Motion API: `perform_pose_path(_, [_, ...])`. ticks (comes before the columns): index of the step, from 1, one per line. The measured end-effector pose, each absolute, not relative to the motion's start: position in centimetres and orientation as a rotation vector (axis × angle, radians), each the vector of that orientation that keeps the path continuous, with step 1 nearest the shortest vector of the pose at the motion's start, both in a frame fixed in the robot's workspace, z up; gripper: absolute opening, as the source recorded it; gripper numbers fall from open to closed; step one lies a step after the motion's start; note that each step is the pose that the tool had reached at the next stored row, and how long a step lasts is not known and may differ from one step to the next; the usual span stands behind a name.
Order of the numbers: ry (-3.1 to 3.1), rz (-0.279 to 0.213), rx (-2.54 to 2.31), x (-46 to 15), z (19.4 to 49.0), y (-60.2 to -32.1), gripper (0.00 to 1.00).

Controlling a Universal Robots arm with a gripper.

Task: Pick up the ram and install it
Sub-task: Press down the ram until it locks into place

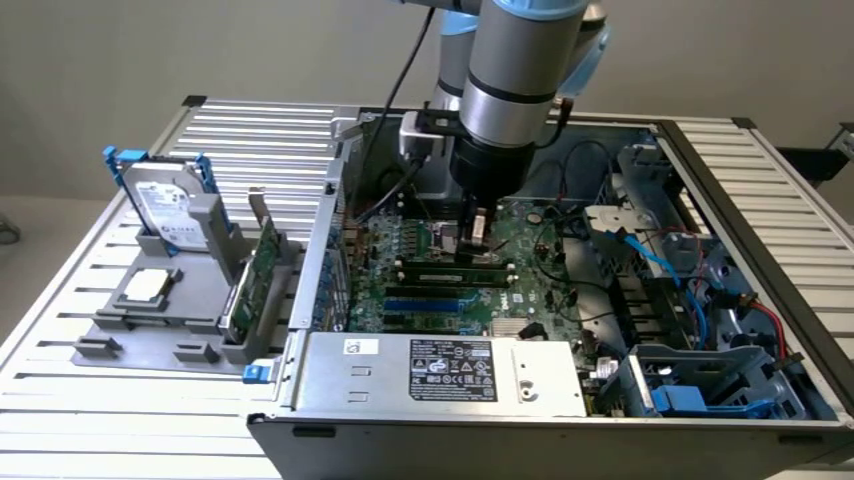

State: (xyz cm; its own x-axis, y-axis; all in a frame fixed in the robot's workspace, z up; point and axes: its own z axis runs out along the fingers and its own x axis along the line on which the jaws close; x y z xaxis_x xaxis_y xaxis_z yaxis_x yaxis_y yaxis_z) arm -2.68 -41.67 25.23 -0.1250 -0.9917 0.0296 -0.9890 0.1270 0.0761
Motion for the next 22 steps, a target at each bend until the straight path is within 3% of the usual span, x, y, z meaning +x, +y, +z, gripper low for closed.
perform_pose_path(22, [-2.501, -0.075, 1.834, -2.84, 25.23, -41.69, 0.11])
